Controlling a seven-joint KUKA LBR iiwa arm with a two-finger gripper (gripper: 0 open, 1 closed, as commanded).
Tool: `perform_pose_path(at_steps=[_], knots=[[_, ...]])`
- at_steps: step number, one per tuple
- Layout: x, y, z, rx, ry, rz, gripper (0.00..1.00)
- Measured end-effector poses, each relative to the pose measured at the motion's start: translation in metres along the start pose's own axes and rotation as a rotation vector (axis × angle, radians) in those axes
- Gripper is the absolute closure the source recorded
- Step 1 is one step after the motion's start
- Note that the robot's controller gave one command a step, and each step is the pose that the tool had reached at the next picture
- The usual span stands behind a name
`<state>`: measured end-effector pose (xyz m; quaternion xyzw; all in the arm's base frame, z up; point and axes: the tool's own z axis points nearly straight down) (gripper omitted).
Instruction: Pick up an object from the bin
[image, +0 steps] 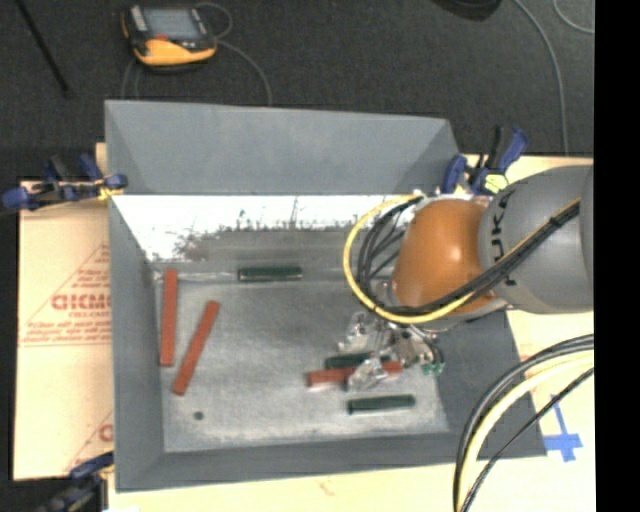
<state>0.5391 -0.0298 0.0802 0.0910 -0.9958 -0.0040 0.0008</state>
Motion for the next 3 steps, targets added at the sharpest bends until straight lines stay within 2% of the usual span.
perform_pose_path(at_steps=[2,3], knots=[[0.001,0.0,-0.003,0.001,0.0,-0.001,1.0],[0.004,-0.001,-0.018,0.004,0.002,-0.001,1.0]])
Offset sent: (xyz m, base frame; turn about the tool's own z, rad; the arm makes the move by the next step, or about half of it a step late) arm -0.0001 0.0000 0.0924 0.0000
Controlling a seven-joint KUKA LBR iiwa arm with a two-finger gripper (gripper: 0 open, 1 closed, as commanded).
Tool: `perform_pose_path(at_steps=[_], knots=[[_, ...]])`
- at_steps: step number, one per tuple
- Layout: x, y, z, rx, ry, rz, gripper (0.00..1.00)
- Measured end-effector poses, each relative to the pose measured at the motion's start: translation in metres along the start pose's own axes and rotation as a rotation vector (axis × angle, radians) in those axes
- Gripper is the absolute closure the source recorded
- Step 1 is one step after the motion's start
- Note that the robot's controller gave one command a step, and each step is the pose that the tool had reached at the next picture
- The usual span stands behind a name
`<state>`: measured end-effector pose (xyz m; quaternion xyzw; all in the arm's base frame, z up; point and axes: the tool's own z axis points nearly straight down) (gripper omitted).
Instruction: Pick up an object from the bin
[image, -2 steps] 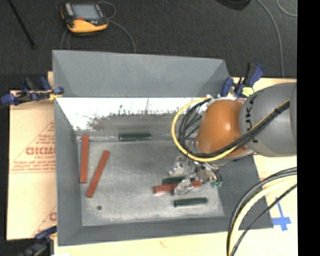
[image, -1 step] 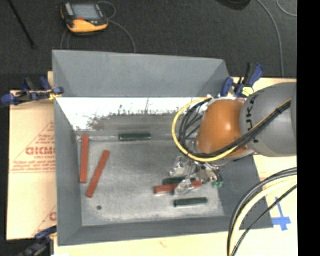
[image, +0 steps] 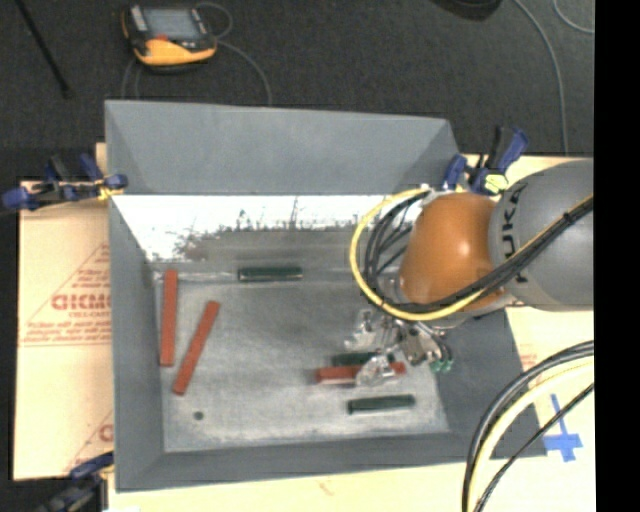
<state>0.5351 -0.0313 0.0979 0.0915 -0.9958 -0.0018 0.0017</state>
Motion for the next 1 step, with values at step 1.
perform_pose_path(at_steps=[1], knots=[[-0.0014,-0.0008,-0.0211,0.003,-0.004,0.0,1.0]])
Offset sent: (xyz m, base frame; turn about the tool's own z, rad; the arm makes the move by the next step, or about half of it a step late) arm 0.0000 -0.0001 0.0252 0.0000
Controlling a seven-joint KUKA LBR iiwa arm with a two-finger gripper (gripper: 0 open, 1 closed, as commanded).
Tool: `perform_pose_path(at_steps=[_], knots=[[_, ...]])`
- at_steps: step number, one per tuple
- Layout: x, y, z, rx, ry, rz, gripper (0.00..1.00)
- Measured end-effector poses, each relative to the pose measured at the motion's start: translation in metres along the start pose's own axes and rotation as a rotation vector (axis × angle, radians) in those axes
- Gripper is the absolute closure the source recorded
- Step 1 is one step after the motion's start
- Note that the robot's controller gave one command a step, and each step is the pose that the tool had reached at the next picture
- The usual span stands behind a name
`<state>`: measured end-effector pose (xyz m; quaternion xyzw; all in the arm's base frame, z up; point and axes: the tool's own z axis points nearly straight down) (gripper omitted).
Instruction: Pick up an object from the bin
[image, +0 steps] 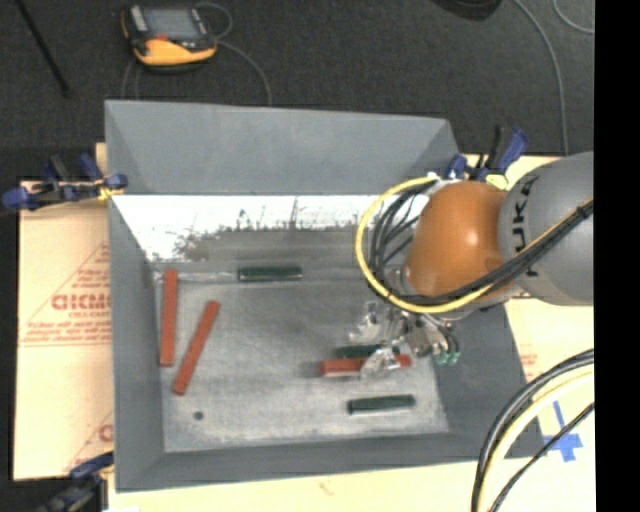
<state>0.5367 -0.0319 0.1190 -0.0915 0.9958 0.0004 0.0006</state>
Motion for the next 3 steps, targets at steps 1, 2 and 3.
perform_pose_path(at_steps=[1,2,3], knots=[[-0.002,0.0,-0.012,0.002,-0.004,0.0,1.0],[-0.001,0.0,-0.028,0.001,0.0,0.001,1.0],[-0.002,0.0,-0.042,0.002,-0.004,0.001,1.0]])
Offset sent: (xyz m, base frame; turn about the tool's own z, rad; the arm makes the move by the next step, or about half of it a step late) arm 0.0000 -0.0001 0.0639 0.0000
